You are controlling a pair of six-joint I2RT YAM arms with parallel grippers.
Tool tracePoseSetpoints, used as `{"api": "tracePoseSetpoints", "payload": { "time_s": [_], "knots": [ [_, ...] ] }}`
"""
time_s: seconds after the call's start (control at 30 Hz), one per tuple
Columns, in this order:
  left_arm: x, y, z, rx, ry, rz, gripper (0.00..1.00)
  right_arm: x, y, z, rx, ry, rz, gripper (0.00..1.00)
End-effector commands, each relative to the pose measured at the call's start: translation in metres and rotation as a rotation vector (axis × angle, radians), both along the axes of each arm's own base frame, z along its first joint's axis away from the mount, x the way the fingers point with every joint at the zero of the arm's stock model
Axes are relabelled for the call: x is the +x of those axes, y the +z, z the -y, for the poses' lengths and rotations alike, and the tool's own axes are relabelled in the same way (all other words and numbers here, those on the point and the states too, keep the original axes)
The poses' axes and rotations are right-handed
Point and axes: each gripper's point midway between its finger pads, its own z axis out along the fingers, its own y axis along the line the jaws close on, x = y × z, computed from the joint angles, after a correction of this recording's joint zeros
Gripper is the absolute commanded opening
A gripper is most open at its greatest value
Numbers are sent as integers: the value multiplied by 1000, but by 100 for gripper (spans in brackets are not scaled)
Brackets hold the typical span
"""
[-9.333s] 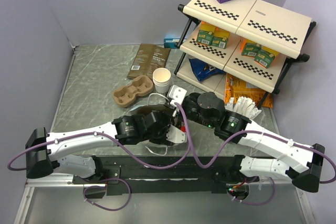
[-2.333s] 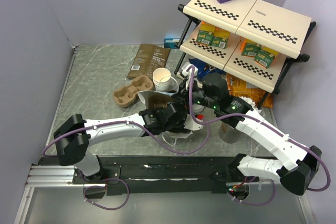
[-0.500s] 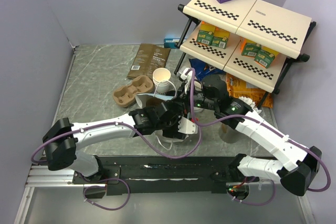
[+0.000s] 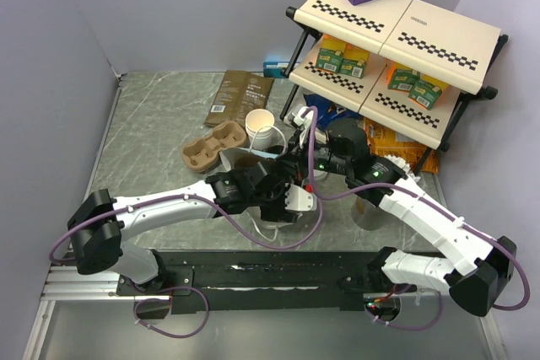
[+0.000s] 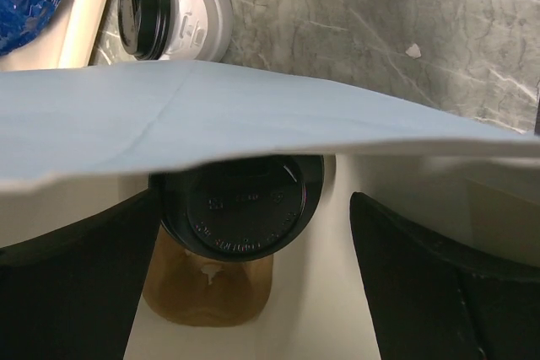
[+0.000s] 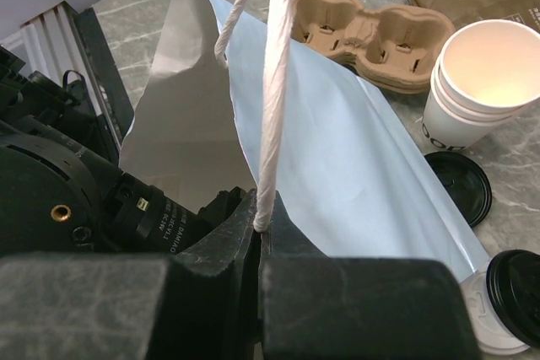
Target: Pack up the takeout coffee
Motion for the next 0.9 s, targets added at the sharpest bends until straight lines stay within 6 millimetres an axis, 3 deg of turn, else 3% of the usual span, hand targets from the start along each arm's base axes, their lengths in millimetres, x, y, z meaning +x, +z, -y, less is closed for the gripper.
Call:
{"api": "tracePoseSetpoints", "payload": {
  "time_s": [0.0,0.87],
  "knots": [
    [2,28,1,-84,44,-23,98,-3,-17,8,-35,-10,-51,0],
    [8,52,-1,-168,52,-21,99,-1,-19,1,-37,10,-79,0]
  ]
}}
